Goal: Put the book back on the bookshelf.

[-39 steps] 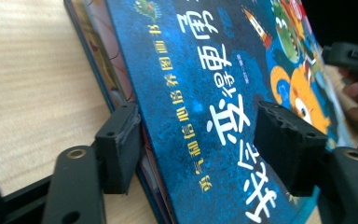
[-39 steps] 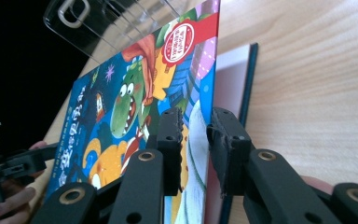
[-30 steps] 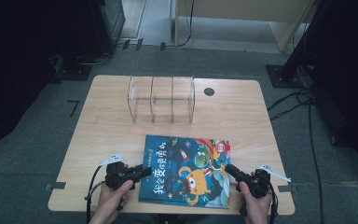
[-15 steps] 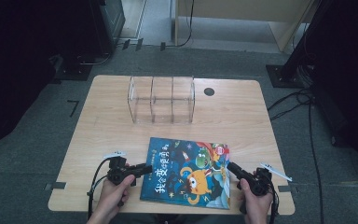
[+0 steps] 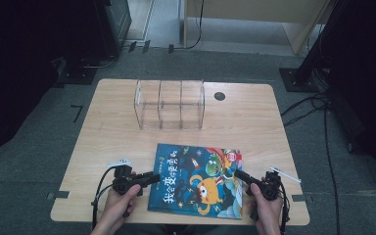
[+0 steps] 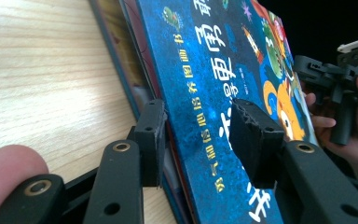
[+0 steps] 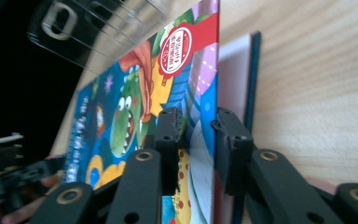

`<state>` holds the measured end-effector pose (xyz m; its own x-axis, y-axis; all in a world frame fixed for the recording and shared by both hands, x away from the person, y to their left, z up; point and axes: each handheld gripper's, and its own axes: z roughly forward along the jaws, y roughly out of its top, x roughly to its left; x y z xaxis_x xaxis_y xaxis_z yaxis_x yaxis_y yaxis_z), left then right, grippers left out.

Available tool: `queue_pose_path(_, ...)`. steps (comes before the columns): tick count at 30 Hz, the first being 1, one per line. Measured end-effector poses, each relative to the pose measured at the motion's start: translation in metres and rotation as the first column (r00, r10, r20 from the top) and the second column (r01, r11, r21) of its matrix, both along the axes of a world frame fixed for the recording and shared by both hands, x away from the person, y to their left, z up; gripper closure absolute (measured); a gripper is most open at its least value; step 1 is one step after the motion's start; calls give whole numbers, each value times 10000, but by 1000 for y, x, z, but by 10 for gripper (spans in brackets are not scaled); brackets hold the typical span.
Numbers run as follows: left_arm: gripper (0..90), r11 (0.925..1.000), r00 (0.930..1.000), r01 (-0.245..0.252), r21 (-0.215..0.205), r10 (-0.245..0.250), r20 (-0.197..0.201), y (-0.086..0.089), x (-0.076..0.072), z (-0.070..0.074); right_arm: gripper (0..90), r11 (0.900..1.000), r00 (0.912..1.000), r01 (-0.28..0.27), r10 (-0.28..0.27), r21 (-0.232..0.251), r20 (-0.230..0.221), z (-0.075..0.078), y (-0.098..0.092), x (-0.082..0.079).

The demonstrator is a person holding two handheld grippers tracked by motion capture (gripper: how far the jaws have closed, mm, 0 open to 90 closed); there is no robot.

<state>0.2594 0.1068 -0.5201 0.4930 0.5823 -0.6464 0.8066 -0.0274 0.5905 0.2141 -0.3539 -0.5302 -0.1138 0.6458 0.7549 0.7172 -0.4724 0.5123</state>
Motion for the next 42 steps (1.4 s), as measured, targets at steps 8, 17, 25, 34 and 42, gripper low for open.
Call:
queue_pose_path(8, 475, 9996, 9998, -10, -288, 4, -206, 1, 4, -1, 797, 9952, 9884, -715, 617, 668, 1385, 10, -10, -7)
queue_pose_path(17, 485, 9996, 9997, 206, -166, -209, -135, -2, 8, 2, 795, 9968, 9876, -588, 501, 546, 1487, 7, -9, -6)
queue_pose_path(25, 512, 9977, 9985, 533, -410, -527, 154, 0, 7, 7, 791, 9978, 9892, -401, 321, 534, 1430, 5, -6, -4)
queue_pose_path(34, 537, 9998, 9994, 201, -11, -201, 269, 0, 4, 11, 776, 9998, 9897, -170, 152, 111, 1421, 7, 2, 2)
queue_pose_path(42, 649, 10000, 9999, -40, -25, 41, 154, 6, 3, 15, 765, 9998, 9848, 74, -42, -173, 1738, 10, 10, 7)
